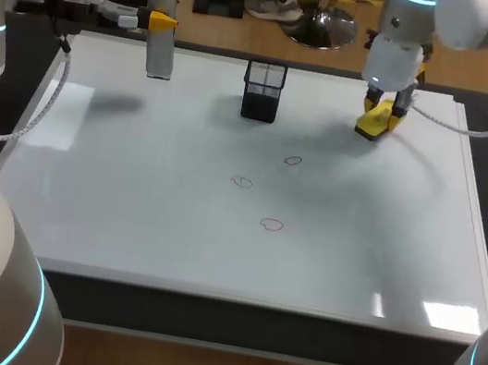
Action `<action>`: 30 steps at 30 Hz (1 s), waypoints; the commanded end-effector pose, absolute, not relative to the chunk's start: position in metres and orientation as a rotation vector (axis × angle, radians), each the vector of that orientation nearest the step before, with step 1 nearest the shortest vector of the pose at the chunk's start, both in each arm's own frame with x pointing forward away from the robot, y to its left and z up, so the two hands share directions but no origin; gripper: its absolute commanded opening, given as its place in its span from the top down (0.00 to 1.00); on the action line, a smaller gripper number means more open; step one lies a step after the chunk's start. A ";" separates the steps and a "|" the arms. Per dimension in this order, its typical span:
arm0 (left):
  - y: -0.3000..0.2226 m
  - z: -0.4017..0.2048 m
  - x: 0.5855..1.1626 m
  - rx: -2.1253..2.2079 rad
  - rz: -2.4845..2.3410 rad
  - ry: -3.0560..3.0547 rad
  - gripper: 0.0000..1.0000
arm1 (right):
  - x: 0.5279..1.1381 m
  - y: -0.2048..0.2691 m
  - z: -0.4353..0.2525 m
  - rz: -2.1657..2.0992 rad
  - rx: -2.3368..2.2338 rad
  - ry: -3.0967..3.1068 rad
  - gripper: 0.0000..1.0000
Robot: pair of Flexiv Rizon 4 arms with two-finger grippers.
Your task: Pick up the inspection probe, press it on each red-marked spot on the whiteboard one by one, put down the probe, pick up the eraser, and wipe off all the red marks.
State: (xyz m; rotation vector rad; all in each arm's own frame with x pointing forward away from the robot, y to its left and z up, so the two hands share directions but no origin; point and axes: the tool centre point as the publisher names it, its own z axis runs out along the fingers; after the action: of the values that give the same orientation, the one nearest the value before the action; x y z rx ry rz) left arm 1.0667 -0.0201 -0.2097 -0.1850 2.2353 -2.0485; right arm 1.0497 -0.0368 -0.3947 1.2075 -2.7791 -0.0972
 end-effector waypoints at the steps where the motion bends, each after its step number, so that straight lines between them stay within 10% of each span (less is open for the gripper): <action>1: -0.020 -0.208 1.066 -0.186 -2.047 2.235 1.00 | 1.035 -0.055 -0.387 -0.090 1.165 -2.821 1.00; 30: -0.020 -0.208 1.066 -0.186 -2.047 2.235 1.00 | 0.980 -0.121 -0.387 -0.087 0.936 -2.913 1.00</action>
State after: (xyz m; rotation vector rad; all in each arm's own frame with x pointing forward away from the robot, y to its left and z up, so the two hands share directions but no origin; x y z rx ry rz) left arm 1.0667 -0.0201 -0.2096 -0.1849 2.2353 -2.0485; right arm 0.9808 -0.1200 -0.3884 0.9345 -2.9131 -0.0945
